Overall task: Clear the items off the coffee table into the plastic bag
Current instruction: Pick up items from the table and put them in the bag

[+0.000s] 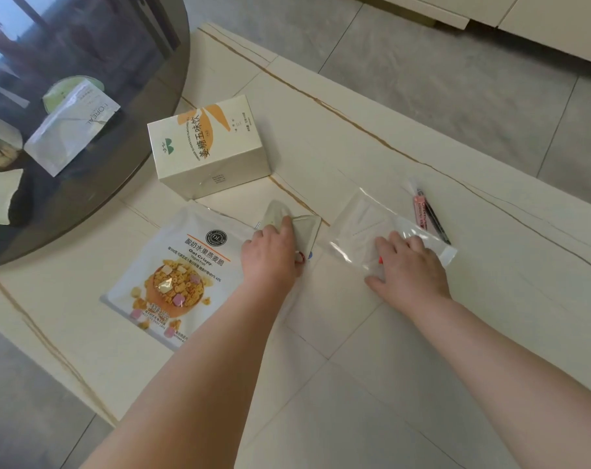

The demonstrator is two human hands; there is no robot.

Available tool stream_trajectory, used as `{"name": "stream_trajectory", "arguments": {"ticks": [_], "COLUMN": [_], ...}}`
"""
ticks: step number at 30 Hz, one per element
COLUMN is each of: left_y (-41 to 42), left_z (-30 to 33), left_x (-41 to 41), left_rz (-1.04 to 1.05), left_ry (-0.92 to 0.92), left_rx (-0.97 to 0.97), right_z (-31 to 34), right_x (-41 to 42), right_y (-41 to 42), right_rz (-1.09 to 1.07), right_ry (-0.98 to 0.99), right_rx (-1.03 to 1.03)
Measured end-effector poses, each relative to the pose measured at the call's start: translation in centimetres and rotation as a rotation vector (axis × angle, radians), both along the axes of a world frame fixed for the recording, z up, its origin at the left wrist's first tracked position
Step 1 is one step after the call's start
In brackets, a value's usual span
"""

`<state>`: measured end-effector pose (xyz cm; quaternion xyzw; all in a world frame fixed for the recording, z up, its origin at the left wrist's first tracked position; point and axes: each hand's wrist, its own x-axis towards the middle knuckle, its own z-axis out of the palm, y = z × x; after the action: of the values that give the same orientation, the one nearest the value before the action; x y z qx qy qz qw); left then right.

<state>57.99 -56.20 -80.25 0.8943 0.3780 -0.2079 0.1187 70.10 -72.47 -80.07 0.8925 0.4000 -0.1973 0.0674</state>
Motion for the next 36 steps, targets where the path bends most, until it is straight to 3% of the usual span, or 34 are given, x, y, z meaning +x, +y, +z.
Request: {"name": "stream_trajectory", "arguments": {"ticks": [8,18,21,26,29,36], "left_y": [-1.3,-3.6,-3.7,-4.7,-5.2,-5.5], "left_z": [0.0,-0.6,-0.4,-0.1,-0.1,-0.1], "left_x": [-1.5,-2.7,-3.0,-2.8,-2.6,-2.9], "left_rz": [0.055,0.062,0.206,0.293,0.406,0.715], "left_ry": [-0.136,-0.178,-0.283,-0.244,-0.244,-0.281], "left_rx": [0.021,-0.053,-0.165,-0.150,-0.160,-0.272], "right_z": [0.0,0.0,-0.1,0.2,0.6,1.4], "right_x": [-1.1,-1.3,-1.2,-1.4,-1.8,-1.8], "right_y": [-0.1,-0.6,-0.7,-1.1,-1.8,-3.1], "right_rz": [-0.024,-0.260,-0.259,-0.310,-0.231,-0.439], "right_ry": [0.058,0.113,0.094,0.028,-0.025,0.307], "right_rx": [0.017,0.094,0.080,0.041,0.044,0.264]}}
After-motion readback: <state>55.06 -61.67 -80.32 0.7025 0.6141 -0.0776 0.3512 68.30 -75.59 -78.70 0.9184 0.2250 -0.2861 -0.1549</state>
